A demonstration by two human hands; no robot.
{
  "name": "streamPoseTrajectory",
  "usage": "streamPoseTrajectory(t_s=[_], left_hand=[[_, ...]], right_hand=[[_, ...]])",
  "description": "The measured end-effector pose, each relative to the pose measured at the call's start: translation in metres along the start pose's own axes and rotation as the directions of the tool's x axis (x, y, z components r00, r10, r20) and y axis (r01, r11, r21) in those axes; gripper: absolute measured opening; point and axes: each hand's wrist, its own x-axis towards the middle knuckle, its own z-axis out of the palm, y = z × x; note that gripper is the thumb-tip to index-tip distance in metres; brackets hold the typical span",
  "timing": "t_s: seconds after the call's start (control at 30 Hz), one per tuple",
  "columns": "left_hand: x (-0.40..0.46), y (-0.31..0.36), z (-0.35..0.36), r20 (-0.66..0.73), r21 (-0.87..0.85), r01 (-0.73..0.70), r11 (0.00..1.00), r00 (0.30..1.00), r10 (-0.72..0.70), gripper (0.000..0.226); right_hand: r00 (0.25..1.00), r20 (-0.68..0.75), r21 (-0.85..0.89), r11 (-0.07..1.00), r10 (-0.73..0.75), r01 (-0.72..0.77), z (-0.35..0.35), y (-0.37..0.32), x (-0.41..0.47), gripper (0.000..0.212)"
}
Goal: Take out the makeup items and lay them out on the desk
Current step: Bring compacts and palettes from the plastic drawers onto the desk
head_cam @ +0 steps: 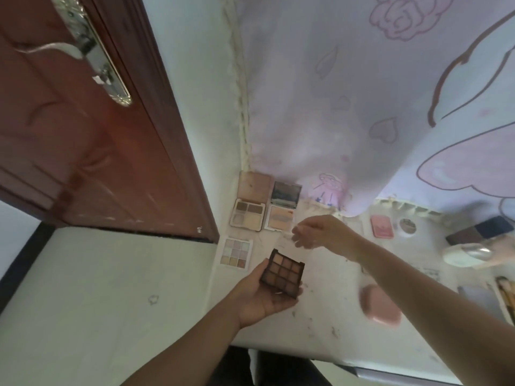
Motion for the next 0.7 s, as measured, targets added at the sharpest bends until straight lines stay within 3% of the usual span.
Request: streamPoseTrajectory(t_s=[0.2, 0.33, 0.5, 0.7], left_hand=[[0.005, -0.001, -0.006, -0.247, -0.165, -0.162, 0.973, 0.962, 0.118, 0.033], [0.004, 0.003, -0.006, -0.330, -0.206, -0.187, 0.960, 0.938, 0.111, 0.038], [0.003, 0.010, 0.001, -0.382, -0.218, -0.235, 0.947, 0.914, 0.139, 0.043], [0.001, 0.012, 0.006, -0.432, -0.089, -0.205, 0.975, 0.890, 0.147, 0.048]], right_hand=[[0.995, -0.099, -0.222, 0.975, -0.007, -0.016, 0.012, 0.006, 0.043, 0.013], [0.992, -0.102, -0.411, 0.911, -0.073, 0.025, 0.021, 0.005, 0.055, 0.018], [0.990, -0.099, -0.474, 0.879, -0.100, 0.041, 0.032, 0.003, 0.060, 0.021], [0.979, -0.178, -0.407, 0.913, -0.098, 0.018, 0.021, 0.001, 0.040, 0.030]])
